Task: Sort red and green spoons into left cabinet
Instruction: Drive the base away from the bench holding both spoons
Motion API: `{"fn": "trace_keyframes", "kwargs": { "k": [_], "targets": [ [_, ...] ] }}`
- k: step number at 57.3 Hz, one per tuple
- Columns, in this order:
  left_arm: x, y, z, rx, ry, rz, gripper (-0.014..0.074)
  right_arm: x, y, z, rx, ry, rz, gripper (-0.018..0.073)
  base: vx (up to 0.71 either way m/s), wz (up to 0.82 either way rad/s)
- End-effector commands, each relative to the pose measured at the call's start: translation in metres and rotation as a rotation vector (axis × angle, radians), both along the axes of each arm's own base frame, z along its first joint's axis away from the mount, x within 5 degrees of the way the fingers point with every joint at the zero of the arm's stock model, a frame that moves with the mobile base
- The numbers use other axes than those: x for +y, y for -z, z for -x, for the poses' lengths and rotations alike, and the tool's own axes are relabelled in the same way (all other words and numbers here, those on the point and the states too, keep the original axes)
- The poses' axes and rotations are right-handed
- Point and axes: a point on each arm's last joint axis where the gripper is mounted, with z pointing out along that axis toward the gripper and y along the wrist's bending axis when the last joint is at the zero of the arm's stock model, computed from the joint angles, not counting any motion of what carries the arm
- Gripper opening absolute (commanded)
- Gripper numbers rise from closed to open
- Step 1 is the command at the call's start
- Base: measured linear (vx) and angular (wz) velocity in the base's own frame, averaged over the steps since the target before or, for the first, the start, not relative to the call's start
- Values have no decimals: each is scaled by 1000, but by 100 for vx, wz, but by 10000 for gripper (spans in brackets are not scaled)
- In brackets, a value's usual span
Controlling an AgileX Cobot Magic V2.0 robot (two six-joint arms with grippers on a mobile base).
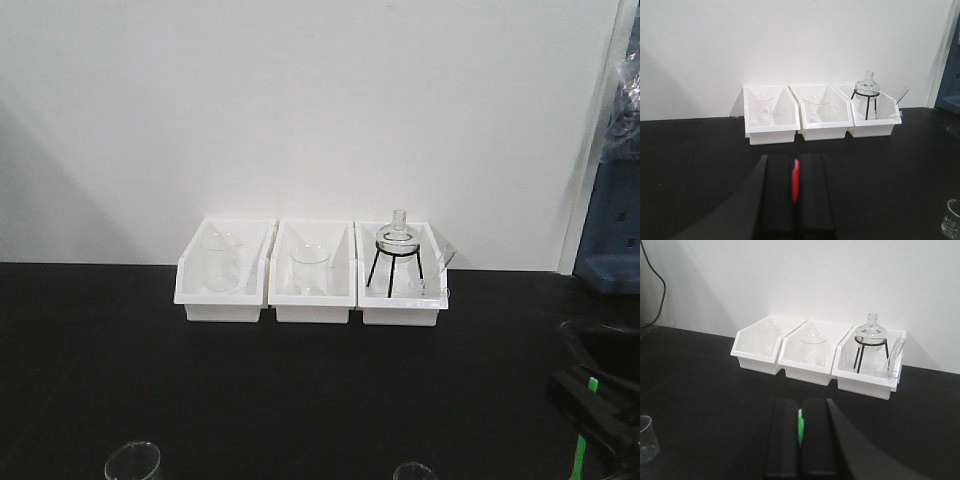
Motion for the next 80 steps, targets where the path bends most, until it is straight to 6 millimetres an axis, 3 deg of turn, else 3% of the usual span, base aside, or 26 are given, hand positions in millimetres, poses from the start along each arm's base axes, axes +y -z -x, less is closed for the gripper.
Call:
{"fn": "trace_keyframes", "kwargs": {
  "k": [1,41,80],
  "targets": [
    [2,-16,0,-91,-16,35,-6,3,-15,2,-72,-38,-35,-6,0,0],
    [2,-16,0,-91,-16,35,-6,3,-15,1,-68,-38,-34,-6,-3,0],
    [2,-16,0,-90,-16,35,-6,3,-15,1,-68,-38,-34,-6,-22,7]
  ]
}}
